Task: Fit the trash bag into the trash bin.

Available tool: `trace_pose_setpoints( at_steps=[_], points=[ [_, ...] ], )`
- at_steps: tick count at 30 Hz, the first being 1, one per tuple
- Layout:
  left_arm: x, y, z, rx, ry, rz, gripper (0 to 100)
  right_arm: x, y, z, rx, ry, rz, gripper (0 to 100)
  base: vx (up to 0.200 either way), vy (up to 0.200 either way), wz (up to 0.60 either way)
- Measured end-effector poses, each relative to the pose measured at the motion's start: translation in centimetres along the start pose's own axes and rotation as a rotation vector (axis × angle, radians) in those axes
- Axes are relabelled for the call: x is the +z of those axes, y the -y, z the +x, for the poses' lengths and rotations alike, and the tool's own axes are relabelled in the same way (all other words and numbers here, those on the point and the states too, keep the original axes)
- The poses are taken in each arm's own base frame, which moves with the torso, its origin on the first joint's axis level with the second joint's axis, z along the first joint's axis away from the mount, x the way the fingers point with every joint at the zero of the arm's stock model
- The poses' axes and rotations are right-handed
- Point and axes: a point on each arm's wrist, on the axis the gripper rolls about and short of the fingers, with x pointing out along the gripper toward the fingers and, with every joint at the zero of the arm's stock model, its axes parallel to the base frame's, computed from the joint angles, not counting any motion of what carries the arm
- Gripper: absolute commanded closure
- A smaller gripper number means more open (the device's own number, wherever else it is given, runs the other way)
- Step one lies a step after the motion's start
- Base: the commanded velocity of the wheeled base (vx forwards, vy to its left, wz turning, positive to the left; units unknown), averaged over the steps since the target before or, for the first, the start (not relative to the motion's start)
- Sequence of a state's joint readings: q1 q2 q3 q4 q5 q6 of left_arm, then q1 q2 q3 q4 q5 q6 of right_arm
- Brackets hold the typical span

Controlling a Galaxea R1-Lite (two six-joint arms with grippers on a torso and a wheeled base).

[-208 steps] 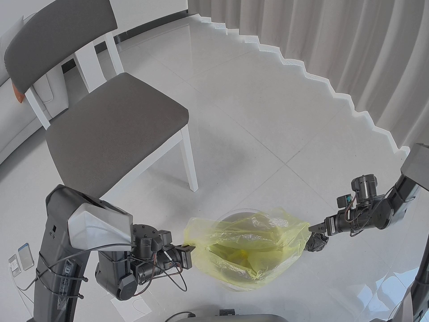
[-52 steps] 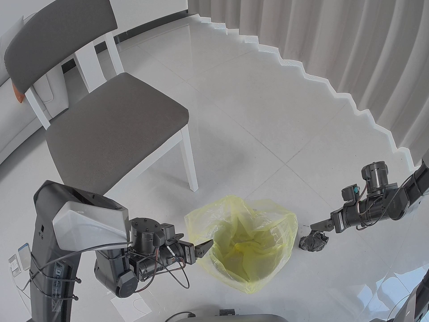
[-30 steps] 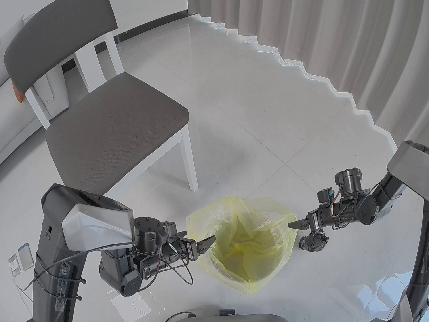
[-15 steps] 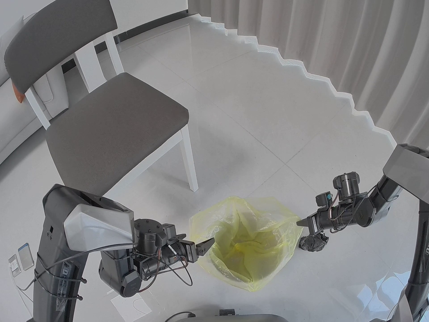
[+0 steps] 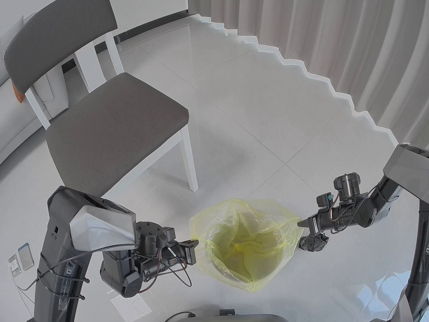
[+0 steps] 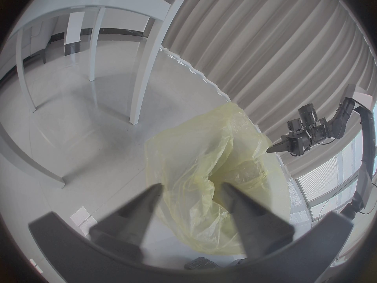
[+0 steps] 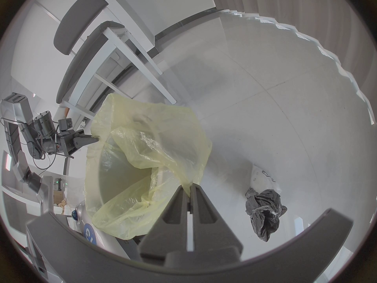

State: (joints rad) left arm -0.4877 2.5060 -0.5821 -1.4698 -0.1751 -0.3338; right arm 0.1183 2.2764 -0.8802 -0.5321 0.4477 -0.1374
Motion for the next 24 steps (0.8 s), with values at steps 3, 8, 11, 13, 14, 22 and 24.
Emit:
trace_pose_setpoints(
  at_steps=[3,8,11,13,14,22,24],
  points=[
    [-0.1,-0.3,0.6,0.007,-0.012,-0.002,100,0.3,0.3,0.2,-0.004,0.008,-0.001,100,0.000,0.000,0.00],
    [-0.9,-0.6,1.7,0.040,-0.114,-0.016,100,0.4,0.8,1.0,-0.005,0.008,0.001,100,0.000,0.000,0.00],
    [-0.9,-0.8,2.6,0.058,-0.162,-0.021,100,0.3,1.4,1.9,-0.007,0.001,0.008,100,0.000,0.000,0.00],
    [-0.7,-0.7,3.0,0.060,-0.167,-0.022,100,0.0,1.7,2.6,-0.006,-0.007,0.012,100,0.000,0.000,0.00],
    [-0.5,-0.7,3.2,0.059,-0.167,-0.020,100,-0.1,1.9,3.0,-0.006,-0.012,0.014,100,0.000,0.000,0.00],
    [-0.1,-0.8,3.7,0.063,-0.181,-0.022,100,-1.5,2.7,4.9,0.010,-0.138,0.070,100,0.000,0.000,0.00],
    [-0.2,-0.9,3.7,0.069,-0.201,-0.015,100,-1.4,2.8,5.1,0.014,-0.165,0.078,100,0.000,0.000,0.00]
  ],
)
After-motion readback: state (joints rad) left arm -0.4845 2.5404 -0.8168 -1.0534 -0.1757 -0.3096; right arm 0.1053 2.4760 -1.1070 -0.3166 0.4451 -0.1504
